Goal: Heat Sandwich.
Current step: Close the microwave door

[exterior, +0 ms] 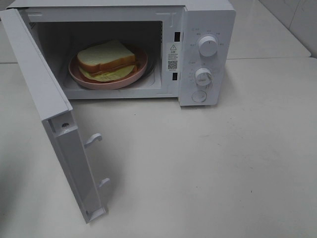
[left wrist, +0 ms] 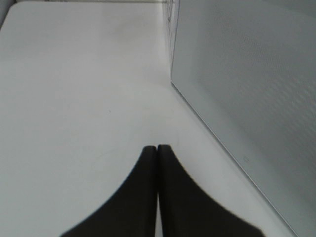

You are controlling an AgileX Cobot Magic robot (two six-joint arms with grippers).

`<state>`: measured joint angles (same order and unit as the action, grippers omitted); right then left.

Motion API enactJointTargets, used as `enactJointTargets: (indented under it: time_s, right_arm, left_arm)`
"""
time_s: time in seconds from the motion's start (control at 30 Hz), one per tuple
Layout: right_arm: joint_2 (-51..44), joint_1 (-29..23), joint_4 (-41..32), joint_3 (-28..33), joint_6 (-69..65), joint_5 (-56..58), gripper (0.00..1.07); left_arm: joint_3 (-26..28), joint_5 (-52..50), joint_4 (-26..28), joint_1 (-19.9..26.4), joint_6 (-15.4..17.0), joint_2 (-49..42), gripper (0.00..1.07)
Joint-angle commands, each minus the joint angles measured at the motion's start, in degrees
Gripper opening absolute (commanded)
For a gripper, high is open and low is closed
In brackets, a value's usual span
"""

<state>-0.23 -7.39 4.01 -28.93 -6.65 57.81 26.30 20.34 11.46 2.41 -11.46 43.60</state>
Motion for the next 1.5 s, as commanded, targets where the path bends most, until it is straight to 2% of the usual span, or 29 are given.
enactJointTargets:
  time_s: [0.03,0.1,0.23,0.4,0.5,0.53,0.6,0.63,0.67,0.7,0.83,0.87,0.93,0.97,1.2,1.33,1.5]
  right_arm:
    - [-1.55,0.46,0.00,0.17,-0.63,-0.74,0.76]
    - [-1.55,0.46,0.00,0.17,-0.63,-0.74,0.76]
    - [-1.55,0.46,0.00,0.17,-0.63,-0.74,0.75]
    - [-1.55,0.46,0.00,0.17,-0.63,-0.74,0.75]
    - [-1.55,0.46,0.00,0.17,-0.63,-0.74,0.75]
    - [-1.55,0.46,0.00,0.17,-0.63,-0.74,0.75]
    - [-1.55,0.46,0.00,0.17,-0.63,-0.74,0.75]
    - [-1.55,0.46,0.00,0.17,-0.63,-0.74,0.75]
    - [-1.55,0.46,0.00,0.17,-0.63,-0.74,0.75]
    - [-1.55,0.46,0.00,0.17,-0.63,-0.74,0.75]
    - [-1.55,0.46,0.00,0.17,-0.63,-0.74,0.75]
    - [-1.55,0.46,0.00,0.17,-0.63,-0.74,0.75]
    - [-1.55,0.46,0.00,0.17,-0.63,-0.74,0.75]
    - [-1.55,0.46,0.00,0.17,-0.63,-0.74,0.75]
    - [-1.55,0.46,0.00,0.17,-0.63,-0.74,0.75]
    - [-1.55,0.46,0.00,0.17,-0.63,-0.74,0.75]
    - [-1.55,0.46,0.00,0.17,-0.63,-0.74,0.75]
  left_arm:
    - [-3.27,-11.80,0.74,-0.06,-1.60,2.12,0.00]
    - [-4.24,-15.70,0.74,-0.06,-1.72,2.92,0.00]
    - [-8.42,-31.34,0.46,-0.63,-1.72,8.54,0.00]
    - [-9.05,-38.85,-2.46,-2.92,-0.46,13.98,0.00]
    - [-9.05,-45.78,-6.70,-4.87,1.20,18.22,0.00]
    - [-9.05,-50.59,-9.57,-5.84,2.81,21.08,0.00]
    - [-9.05,-53.11,-11.12,-6.07,3.50,22.57,0.00]
    - [-9.05,-55.41,-13.06,-6.07,4.47,24.06,0.00]
    - [-9.05,-58.27,-16.10,-6.07,7.28,26.53,0.00]
    - [-9.05,-58.27,-16.10,-6.07,7.28,26.53,0.00]
    - [-9.05,-63.60,-21.72,-6.07,13.64,32.14,0.00]
    - [-9.05,-63.60,-21.72,-6.07,13.64,32.14,0.00]
    - [-9.00,-66.52,-24.29,-6.07,15.58,34.03,0.00]
    - [-8.77,-68.47,-26.36,-6.07,17.70,35.52,0.00]
    - [-8.59,-75.11,-29.74,-6.07,20.91,40.11,0.00]
    - [-6.36,-76.83,-33.75,-6.07,23.03,43.26,0.00]
    - [-4.87,-77.29,-33.80,-7.05,24.52,44.58,0.00]
